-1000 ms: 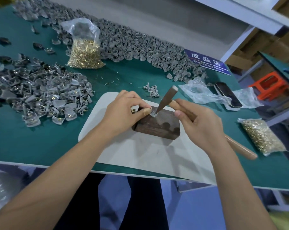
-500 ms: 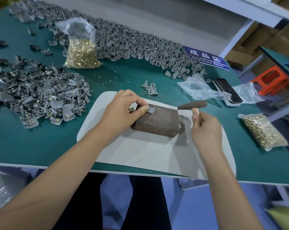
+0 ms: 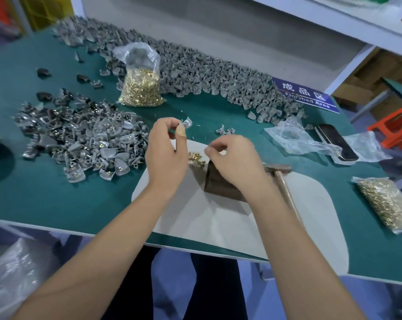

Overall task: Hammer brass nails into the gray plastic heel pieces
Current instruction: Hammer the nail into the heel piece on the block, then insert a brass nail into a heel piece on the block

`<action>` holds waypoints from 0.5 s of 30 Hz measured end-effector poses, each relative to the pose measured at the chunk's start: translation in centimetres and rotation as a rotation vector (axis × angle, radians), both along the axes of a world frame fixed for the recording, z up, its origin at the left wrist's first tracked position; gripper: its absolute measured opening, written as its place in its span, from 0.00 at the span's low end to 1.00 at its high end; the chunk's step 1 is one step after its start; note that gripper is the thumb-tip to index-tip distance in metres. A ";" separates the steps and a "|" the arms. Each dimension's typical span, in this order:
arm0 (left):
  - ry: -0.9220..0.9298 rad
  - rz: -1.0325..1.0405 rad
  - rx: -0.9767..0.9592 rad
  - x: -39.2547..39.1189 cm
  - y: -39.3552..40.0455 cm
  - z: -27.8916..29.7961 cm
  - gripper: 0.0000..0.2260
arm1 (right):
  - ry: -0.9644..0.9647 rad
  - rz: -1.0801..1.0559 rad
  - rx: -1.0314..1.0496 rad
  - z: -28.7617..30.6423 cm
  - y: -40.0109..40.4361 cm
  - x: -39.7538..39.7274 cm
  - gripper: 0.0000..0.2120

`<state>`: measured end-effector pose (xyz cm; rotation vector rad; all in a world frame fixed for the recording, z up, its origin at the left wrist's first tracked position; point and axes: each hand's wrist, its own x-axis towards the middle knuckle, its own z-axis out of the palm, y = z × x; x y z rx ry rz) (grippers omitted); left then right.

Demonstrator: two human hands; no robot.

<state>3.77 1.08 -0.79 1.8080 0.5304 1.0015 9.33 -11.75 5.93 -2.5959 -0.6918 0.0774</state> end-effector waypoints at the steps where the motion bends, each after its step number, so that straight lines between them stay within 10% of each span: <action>1: 0.014 -0.003 -0.002 0.0 0.0 -0.1 0.05 | 0.021 0.000 -0.128 -0.1 1.1 0.1 0.07; 9: 0.032 -0.047 0.020 0.2 0.3 -0.2 0.05 | -0.034 -0.153 -0.372 -0.8 4.4 0.0 0.10; 15: -0.009 -0.167 0.100 0.1 -0.1 -0.3 0.04 | 0.065 -0.162 0.028 -1.3 2.8 0.9 0.02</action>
